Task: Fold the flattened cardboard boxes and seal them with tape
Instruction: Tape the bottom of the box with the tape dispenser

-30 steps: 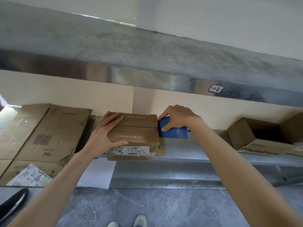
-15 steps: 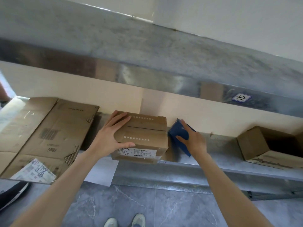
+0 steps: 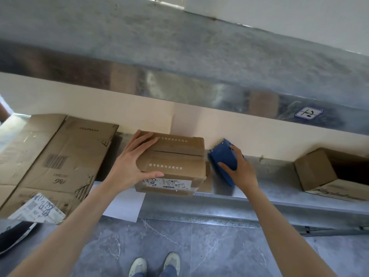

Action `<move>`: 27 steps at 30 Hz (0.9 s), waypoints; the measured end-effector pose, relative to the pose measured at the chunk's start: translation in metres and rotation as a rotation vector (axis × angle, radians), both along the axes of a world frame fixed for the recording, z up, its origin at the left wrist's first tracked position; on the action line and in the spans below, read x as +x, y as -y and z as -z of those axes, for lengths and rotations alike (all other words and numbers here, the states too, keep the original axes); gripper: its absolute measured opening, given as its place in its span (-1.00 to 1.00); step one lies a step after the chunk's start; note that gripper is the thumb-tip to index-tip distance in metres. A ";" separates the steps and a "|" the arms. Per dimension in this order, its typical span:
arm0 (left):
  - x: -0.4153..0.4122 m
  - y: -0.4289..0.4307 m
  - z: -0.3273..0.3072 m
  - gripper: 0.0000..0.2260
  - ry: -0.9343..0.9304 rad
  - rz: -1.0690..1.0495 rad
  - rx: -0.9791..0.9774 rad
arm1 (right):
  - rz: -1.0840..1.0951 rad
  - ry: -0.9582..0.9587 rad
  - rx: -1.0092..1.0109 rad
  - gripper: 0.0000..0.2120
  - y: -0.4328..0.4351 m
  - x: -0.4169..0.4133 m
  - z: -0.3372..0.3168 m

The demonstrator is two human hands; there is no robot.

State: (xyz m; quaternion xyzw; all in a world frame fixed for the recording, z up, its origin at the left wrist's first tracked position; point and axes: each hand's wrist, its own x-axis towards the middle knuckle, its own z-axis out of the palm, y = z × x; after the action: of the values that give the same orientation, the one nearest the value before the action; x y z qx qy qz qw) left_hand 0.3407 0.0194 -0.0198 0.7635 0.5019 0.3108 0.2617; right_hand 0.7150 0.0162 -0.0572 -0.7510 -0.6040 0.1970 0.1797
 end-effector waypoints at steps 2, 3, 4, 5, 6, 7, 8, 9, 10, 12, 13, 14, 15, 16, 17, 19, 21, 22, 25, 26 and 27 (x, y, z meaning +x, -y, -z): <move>0.000 0.000 0.000 -0.10 0.002 -0.001 -0.006 | -0.028 -0.045 0.004 -0.34 0.000 0.002 -0.002; 0.001 0.000 0.000 -0.10 0.003 -0.001 -0.012 | -0.037 -0.047 0.005 -0.33 0.001 0.003 -0.003; 0.001 0.001 -0.001 -0.10 0.003 -0.001 -0.016 | -0.038 -0.045 0.003 -0.33 0.001 0.005 -0.003; 0.001 0.001 -0.001 -0.10 0.005 -0.002 -0.020 | -0.031 -0.044 -0.005 -0.32 0.001 0.005 -0.003; 0.001 0.001 -0.002 -0.09 0.007 -0.003 -0.024 | -0.021 -0.043 -0.017 -0.32 0.002 0.006 -0.004; 0.001 0.001 -0.002 -0.09 0.010 -0.004 -0.027 | -0.013 -0.036 -0.029 -0.32 0.003 0.005 -0.006; 0.001 0.001 -0.003 -0.09 0.012 -0.005 -0.028 | -0.008 -0.013 -0.034 -0.33 0.004 0.004 -0.008; 0.001 0.001 -0.003 -0.09 0.013 -0.004 -0.027 | -0.002 0.027 -0.022 -0.35 0.005 0.003 -0.012; 0.001 0.002 -0.003 -0.10 0.015 -0.003 -0.027 | 0.008 0.076 0.015 -0.37 0.005 0.001 -0.015; 0.001 0.002 -0.004 -0.09 0.016 -0.003 -0.029 | 0.024 0.127 0.152 -0.45 0.005 -0.007 -0.026; 0.001 0.002 -0.004 -0.09 0.015 -0.004 -0.031 | 0.010 0.115 0.222 -0.50 0.004 -0.015 -0.033; 0.001 0.002 -0.004 -0.09 0.014 -0.004 -0.034 | -0.019 0.074 0.272 -0.55 0.001 -0.025 -0.040; 0.001 0.002 -0.004 -0.09 0.014 -0.003 -0.036 | -0.060 0.012 0.301 -0.59 -0.002 -0.037 -0.048; 0.001 0.002 -0.004 -0.09 0.017 0.000 -0.038 | -0.108 -0.048 0.314 -0.62 -0.004 -0.051 -0.055; 0.001 0.003 -0.005 -0.09 0.022 0.002 -0.038 | -0.160 -0.086 0.326 -0.63 -0.005 -0.066 -0.061; 0.001 0.003 -0.005 -0.08 0.035 0.004 -0.037 | -0.276 -0.128 0.340 -0.61 -0.006 -0.095 -0.071; 0.001 0.003 -0.004 -0.08 0.047 0.004 -0.039 | -0.411 -0.153 0.302 -0.57 -0.005 -0.117 -0.073; 0.001 0.002 -0.004 -0.08 0.050 0.004 -0.039 | -0.478 -0.140 0.267 -0.55 -0.004 -0.124 -0.071; 0.002 0.002 -0.001 -0.07 0.077 0.010 -0.035 | -0.595 -0.058 0.191 -0.50 -0.005 -0.130 -0.065; 0.002 0.001 0.000 -0.07 0.088 0.013 -0.033 | -0.615 -0.035 0.175 -0.49 -0.006 -0.128 -0.064; 0.001 0.001 0.002 -0.08 0.092 0.016 -0.029 | -0.640 -0.002 0.162 -0.48 -0.007 -0.127 -0.063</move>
State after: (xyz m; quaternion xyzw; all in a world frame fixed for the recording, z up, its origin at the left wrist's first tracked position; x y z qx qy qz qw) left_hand 0.3418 0.0186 -0.0215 0.7485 0.4878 0.3363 0.2980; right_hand 0.5881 0.0235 0.0057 -0.5060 -0.8230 0.1954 0.1683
